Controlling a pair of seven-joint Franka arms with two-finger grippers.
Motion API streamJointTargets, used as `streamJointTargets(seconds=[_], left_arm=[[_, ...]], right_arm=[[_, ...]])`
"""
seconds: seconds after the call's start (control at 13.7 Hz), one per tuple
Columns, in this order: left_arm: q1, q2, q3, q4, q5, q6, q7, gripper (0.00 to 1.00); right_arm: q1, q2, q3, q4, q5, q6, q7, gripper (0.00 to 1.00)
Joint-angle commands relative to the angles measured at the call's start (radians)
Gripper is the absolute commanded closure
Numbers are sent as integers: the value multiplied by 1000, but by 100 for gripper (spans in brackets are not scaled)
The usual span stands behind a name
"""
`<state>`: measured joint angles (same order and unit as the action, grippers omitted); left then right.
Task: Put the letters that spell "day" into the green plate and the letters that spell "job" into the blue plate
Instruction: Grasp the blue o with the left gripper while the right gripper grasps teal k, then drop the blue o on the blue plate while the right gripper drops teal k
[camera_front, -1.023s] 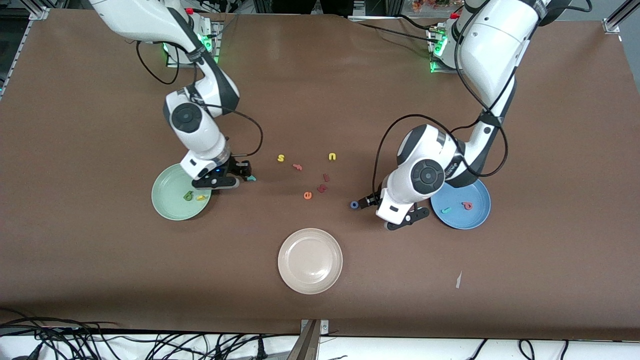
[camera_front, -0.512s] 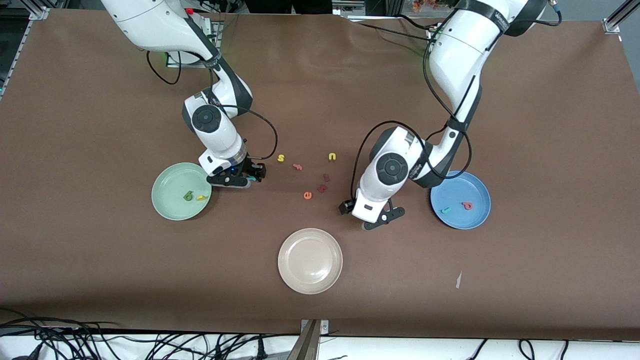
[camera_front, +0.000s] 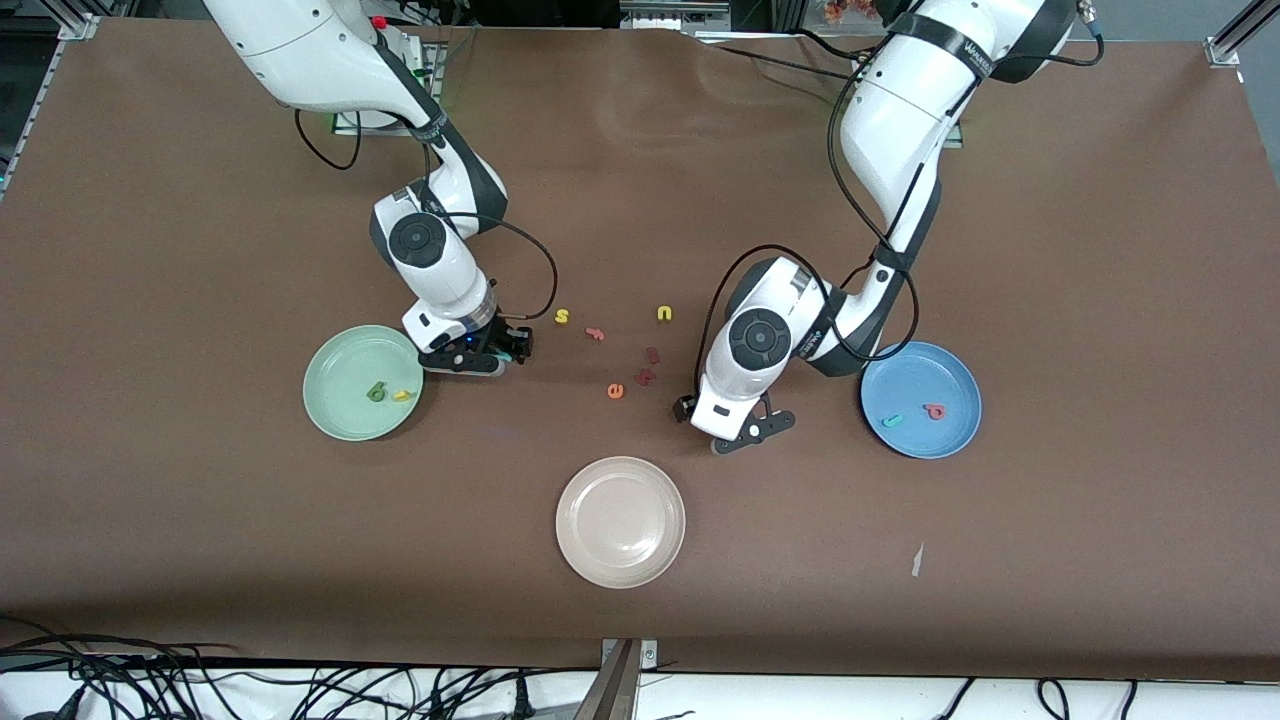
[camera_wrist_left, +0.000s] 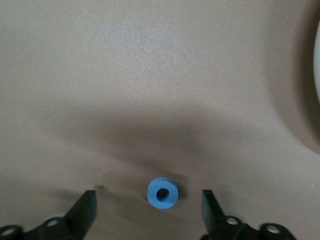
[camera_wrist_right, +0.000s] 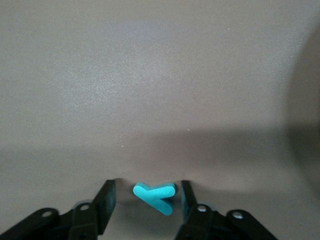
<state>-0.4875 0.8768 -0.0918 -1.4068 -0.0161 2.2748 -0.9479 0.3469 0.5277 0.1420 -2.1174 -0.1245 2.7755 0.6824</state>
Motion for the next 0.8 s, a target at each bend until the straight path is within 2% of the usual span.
streamJointTargets(seconds=[0.0, 0.44, 0.58, 0.73], left_arm=[[-20, 14, 14, 26, 25, -9, -22, 23], [-31, 25, 15, 25, 25, -9, -22, 53], [-31, 31, 15, 28, 44, -9, -20, 67], [-31, 36, 14, 28, 67, -9, -25, 75]], right_arm=[[17, -2, -9, -26, -29, 30, 14, 48], [17, 3, -19, -27, -63, 30, 12, 69], [17, 2, -19, -26, -66, 29, 8, 72], [15, -32, -41, -16, -66, -3, -41, 72]])
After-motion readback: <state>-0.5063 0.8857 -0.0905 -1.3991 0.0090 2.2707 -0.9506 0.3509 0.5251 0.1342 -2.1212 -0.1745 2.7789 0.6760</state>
